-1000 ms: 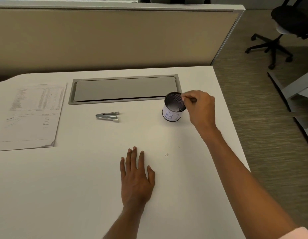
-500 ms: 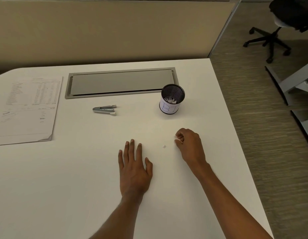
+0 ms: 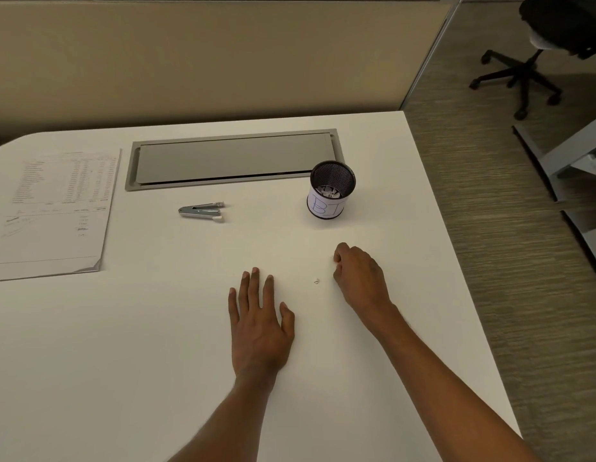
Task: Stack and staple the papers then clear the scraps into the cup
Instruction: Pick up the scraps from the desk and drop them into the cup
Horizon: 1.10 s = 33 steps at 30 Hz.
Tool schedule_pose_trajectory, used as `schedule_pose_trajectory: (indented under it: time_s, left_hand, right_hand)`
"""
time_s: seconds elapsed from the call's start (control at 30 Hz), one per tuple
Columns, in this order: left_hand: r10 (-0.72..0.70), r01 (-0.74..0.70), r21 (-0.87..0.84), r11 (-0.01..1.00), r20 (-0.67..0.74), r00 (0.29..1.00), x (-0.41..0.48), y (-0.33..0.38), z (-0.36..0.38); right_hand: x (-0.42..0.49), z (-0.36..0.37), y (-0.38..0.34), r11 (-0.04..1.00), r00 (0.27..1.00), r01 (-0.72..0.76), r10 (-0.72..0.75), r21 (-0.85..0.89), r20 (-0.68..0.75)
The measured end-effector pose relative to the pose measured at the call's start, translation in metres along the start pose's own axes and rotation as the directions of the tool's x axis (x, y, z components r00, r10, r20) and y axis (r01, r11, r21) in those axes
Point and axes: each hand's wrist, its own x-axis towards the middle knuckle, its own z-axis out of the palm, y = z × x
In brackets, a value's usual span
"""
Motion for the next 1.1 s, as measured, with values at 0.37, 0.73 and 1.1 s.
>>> schedule_pose_trajectory:
  time_s: [0.37,0.73,1.1]
  left_hand:
    - [0.000,0.000,0.009,1.000,0.008,1.000,0.000,0.000,0.001]
    - [0.003,-0.003,0.015,1.000,0.003,1.000,0.000,-0.001,0.002]
    - [-0.001,0.001,0.022,1.000,0.013,1.000,-0.001,-0.001,0.002]
  right_hand:
    - [-0.007,-0.017,0.018,0.835,0.991,-0.113,0.132,0.539,0.003]
    - [-0.014,-0.006,0.026,0.873,0.989,-0.013,0.083,0.488,-0.122]
    - [-0.040,0.031,-0.008,0.930,0.941,0.335,-0.324,0.149,-0.098]
